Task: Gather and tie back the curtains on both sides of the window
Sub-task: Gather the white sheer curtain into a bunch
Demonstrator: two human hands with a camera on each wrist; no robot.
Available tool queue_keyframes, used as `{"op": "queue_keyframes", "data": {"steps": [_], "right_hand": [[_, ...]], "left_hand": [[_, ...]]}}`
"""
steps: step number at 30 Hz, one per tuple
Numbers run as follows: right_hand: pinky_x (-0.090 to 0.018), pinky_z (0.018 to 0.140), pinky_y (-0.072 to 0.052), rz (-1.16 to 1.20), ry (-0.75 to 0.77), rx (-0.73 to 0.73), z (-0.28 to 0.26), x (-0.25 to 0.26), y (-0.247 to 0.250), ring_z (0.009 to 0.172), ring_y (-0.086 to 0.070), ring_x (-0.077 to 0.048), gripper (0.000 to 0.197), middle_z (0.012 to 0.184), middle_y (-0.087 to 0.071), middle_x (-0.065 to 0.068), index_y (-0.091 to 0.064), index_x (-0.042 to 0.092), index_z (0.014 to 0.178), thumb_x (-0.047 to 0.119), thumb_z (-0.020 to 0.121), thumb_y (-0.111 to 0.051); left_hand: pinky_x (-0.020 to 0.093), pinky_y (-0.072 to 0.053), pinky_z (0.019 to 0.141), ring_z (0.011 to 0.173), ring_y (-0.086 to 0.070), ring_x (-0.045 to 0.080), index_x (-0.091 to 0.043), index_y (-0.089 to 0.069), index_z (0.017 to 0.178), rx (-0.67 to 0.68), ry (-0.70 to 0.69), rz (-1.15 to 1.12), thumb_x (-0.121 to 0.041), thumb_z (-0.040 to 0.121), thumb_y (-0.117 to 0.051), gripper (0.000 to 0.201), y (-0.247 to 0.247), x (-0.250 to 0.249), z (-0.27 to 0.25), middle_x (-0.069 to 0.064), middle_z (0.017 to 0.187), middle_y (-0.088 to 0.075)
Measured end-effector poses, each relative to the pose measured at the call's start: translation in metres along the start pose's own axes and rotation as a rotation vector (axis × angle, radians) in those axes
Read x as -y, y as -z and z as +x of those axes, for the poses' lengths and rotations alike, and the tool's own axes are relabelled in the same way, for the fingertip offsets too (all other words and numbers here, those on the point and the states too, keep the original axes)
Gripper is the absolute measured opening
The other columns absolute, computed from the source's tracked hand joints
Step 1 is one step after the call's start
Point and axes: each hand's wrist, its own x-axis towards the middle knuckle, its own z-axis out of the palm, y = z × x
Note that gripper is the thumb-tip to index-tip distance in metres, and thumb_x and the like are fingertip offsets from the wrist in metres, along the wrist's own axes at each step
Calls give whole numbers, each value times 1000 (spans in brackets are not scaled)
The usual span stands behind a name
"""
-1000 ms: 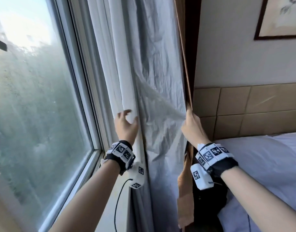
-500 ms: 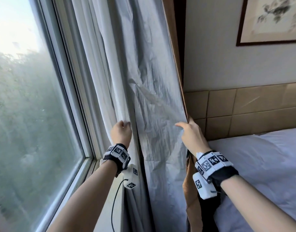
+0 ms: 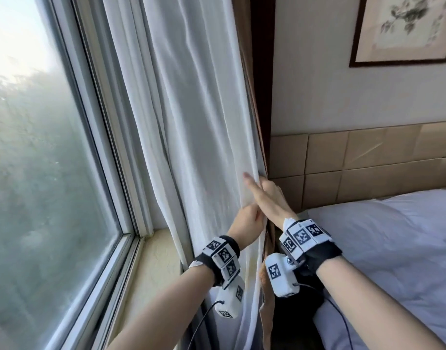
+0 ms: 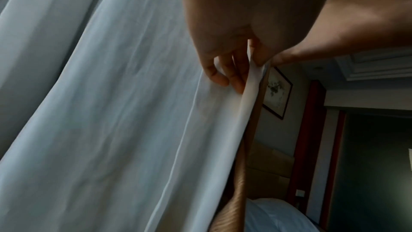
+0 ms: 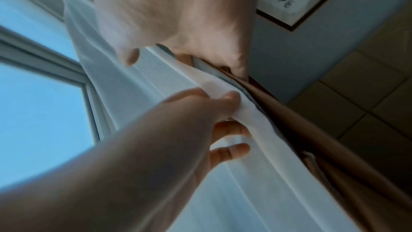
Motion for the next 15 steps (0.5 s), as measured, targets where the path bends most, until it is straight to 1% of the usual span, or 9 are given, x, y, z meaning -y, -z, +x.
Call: {"op": "queue_keyframes", "data": {"steps": [1, 2, 4, 6, 8, 10, 11, 13, 15], "right_hand": [[-31, 98, -46, -78, 17, -17, 1, -2, -1, 112, -60, -17, 52, 117, -67, 0, -59, 22, 125, 57, 87, -51], [-32, 93, -49, -170, 20, -49, 2, -5, -2, 107, -62, -21, 44, 111, -68, -4, -60, 17, 121, 45, 87, -55], [-31, 85, -50, -300, 10, -141, 5, -12, -1, 104, -61, -33, 31, 109, -66, -18, -62, 5, 114, 13, 88, -46], [-29, 72, -45, -347, 17, -206, 4, -16, 3, 97, -61, -39, 31, 102, -64, -25, -62, -3, 105, -1, 85, -38], [-27, 66, -41, -368, 36, -228, 2, -19, 9, 88, -61, -38, 32, 95, -64, -23, -61, -3, 101, -5, 82, -36], [-26, 66, -40, -350, 40, -252, 2, -24, 15, 82, -58, -35, 35, 89, -62, -20, -61, -2, 103, -7, 79, -36], [-25, 66, -39, -340, 47, -272, 2, -27, 17, 78, -56, -33, 34, 87, -62, -19, -62, -3, 99, -8, 77, -36], [-23, 59, -36, -330, 55, -329, 2, -31, 21, 65, -50, -28, 20, 79, -61, -18, -57, 0, 77, -8, 78, -39], [-24, 51, -28, -322, 72, -371, 1, -34, 23, 51, -40, -18, 31, 62, -51, -6, -39, 13, 56, -7, 80, -40]], "left_hand": [[35, -48, 74, 86, -61, 24, 1, -59, 99, 26, -2, 7, -4, 93, -39, 21, 0, 0, 1, 15, 95, -66], [34, -49, 78, 89, -60, 23, -1, -58, 100, 55, 8, 16, -4, 93, -39, 21, 3, 0, 2, 16, 100, -67], [31, -49, 80, 89, -61, 19, -7, -59, 101, 38, 35, -18, -8, 90, -47, 16, 15, 6, 4, 10, 101, -68], [31, -53, 77, 84, -63, 12, -17, -62, 98, -138, 0, -113, -14, 86, -59, 13, 34, 18, 8, -2, 92, -68], [30, -54, 73, 79, -63, 12, -17, -61, 93, -379, 32, -234, -19, 86, -65, 9, 57, 36, 13, -2, 87, -66], [31, -53, 75, 81, -59, 15, -14, -58, 100, -593, 173, -281, -26, 84, -71, 23, 79, 55, 20, 4, 94, -64], [34, -54, 79, 86, -59, 16, -15, -56, 108, -633, 278, -273, -29, 83, -72, 33, 89, 63, 24, 5, 101, -61], [37, -54, 84, 98, -57, 19, -21, -46, 129, -473, 467, -310, -37, 82, -73, 57, 103, 74, 33, 4, 118, -54], [39, -53, 84, 106, -53, 19, -28, -34, 140, -199, 548, -424, -42, 81, -73, 72, 105, 73, 39, -1, 124, -45]]}}
